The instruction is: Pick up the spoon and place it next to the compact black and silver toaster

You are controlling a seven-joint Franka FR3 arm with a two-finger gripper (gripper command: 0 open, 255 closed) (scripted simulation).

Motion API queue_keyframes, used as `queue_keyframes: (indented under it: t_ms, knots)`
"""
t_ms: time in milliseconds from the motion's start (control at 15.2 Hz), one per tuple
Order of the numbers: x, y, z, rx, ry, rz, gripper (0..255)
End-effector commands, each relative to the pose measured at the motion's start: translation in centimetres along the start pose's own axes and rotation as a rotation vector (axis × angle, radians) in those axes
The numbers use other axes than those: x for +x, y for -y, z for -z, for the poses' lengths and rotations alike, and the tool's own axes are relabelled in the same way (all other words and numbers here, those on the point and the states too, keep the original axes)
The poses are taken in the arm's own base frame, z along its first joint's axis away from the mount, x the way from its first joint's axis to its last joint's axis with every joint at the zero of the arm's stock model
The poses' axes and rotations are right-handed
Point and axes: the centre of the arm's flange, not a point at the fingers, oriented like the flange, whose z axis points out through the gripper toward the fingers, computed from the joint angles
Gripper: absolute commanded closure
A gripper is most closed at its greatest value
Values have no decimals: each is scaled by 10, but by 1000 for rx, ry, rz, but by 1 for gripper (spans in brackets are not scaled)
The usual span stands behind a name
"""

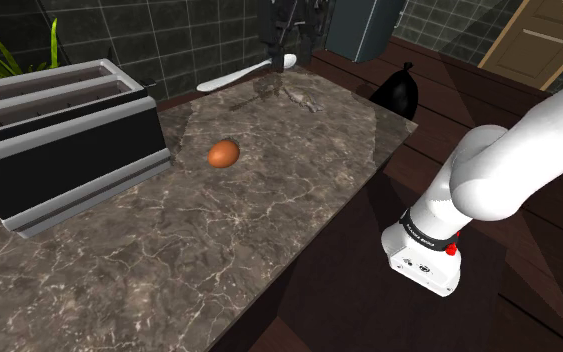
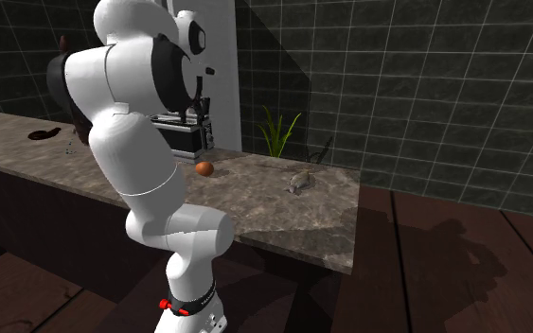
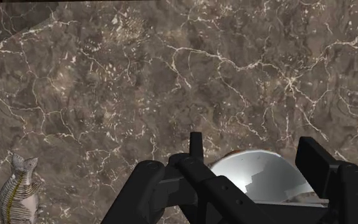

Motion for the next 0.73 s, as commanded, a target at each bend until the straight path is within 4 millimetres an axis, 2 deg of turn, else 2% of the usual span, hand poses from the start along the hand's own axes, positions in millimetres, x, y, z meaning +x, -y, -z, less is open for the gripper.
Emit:
queue_keyframes:
  t_ms: [0,660]
  knots:
    - [-3,26,-2,0,0,-1,255]
    - [-20,157,-9,0,0,-1,255]
